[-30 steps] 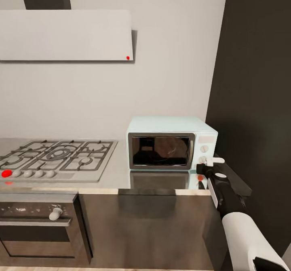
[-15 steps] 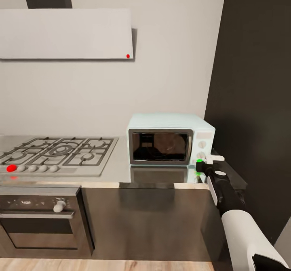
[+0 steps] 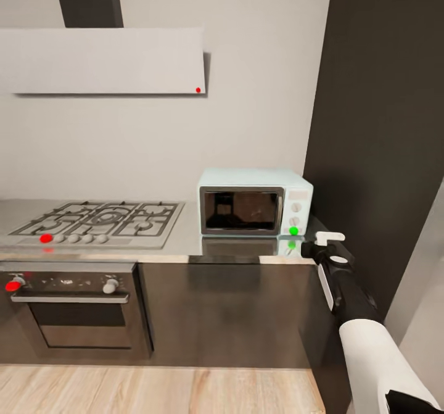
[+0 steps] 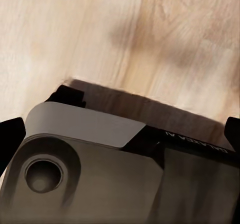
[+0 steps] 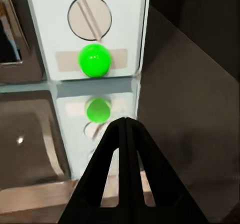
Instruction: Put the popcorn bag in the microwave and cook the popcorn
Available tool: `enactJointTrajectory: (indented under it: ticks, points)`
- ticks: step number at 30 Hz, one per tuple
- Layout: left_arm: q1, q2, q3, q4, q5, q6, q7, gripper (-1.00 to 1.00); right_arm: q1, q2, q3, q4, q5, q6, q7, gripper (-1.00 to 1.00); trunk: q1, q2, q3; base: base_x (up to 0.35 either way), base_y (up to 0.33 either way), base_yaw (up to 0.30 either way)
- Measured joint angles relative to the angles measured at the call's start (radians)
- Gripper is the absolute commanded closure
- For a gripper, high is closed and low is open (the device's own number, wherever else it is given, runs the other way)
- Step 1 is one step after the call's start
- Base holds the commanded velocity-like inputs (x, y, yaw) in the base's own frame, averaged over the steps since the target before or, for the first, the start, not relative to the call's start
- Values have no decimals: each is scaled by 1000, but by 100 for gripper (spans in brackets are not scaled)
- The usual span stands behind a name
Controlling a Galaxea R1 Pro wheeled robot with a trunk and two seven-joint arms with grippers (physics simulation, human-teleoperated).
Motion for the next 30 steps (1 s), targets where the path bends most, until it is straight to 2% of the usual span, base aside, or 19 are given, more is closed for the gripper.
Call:
enactJointTrajectory:
  ticks: [7,10,12,15,16,20,23,25,27,29,30]
  points:
    - [0,0,0,0,0,0,0,-100,0,3,3,2,0,1,0,100,0,0,0,-347,0,0]
    - [0,0,0,0,0,0,0,-100,0,7,3,49,0,-2,-2,100,0,0,0,-346,0,0]
    - [0,1,0,0,1,0,0,-100,0,9,4,155,2,-10,-9,100,0,0,0,-300,0,0]
    - [0,2,0,0,1,0,0,-100,0,11,7,392,10,-42,-16,100,0,0,0,-78,0,0]
    - [0,3,0,0,2,0,0,-100,0,11,7,433,12,-54,-16,100,-1,0,0,-18,0,0]
    - [0,3,0,0,3,0,1,-100,0,5,7,670,48,-88,-17,100,-1,0,0,-5,0,0]
    - [0,3,0,0,3,0,1,-100,0,-5,6,839,53,-165,-18,100,-1,0,0,0,0,0]
    - [0,3,0,0,3,0,1,-100,28,-9,9,907,53,-225,-22,100,-1,0,0,0,0,0]
    - [0,3,0,0,3,0,2,-100,108,-10,9,927,56,-253,-29,100,-1,0,0,0,0,0]
    - [0,3,0,0,3,0,2,-100,217,-11,10,934,57,-297,-31,100,-1,0,0,0,0,0]
    - [0,3,0,0,3,0,1,-100,247,-11,10,935,56,-318,-31,100,-1,0,0,0,0,0]
